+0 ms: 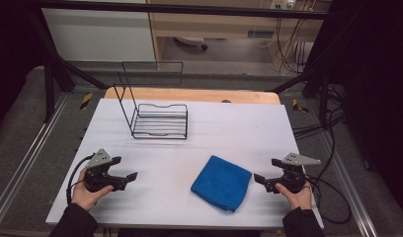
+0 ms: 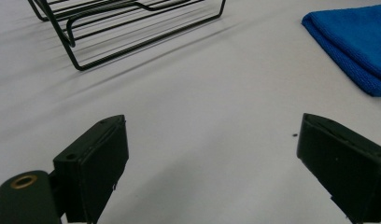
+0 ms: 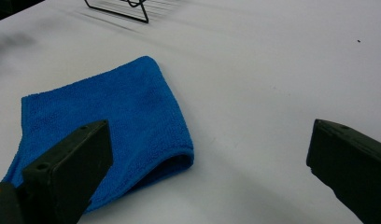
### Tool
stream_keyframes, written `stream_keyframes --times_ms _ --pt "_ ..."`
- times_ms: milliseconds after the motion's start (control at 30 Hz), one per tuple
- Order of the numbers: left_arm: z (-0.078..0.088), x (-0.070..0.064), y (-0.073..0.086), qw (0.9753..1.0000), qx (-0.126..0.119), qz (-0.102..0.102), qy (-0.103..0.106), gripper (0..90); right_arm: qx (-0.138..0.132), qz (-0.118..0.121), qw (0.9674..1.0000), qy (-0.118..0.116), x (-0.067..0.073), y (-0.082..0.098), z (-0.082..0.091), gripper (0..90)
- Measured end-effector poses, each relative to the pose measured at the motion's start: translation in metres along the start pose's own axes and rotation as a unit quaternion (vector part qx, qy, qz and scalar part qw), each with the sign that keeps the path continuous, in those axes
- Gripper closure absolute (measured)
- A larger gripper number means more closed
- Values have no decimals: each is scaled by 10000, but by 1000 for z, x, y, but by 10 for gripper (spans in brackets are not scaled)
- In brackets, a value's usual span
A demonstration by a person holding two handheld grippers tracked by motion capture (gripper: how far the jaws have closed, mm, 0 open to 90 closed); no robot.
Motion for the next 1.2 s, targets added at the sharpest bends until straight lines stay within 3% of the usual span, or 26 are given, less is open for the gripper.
stream_keyframes --times_ms 567,833,1000,1200 --pt "-5 -14 -4 9999 84 -91 90 76 108 16 9999 -8 3 1 -4 9" --pt "-8 -20 -7 9998 138 -21 104 76 150 34 9999 -13 5 1 -7 9" --pt "-14 -35 -14 9996 246 4 165 85 139 38 9999 -8 5 1 -7 9" --pt "-24 -63 -26 9987 375 -166 305 115 150 52 9999 6 6 1 -7 9"
Point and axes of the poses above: each handheld gripper's, and its own axes: z roughly backward along the jaws, y roughly out of its underside, x roughly to its left, the point moved 4 cm from there along -z, roughly forward along the jaws, and after that the axes turned 9 degrees about -y, right-handed, at the moved point
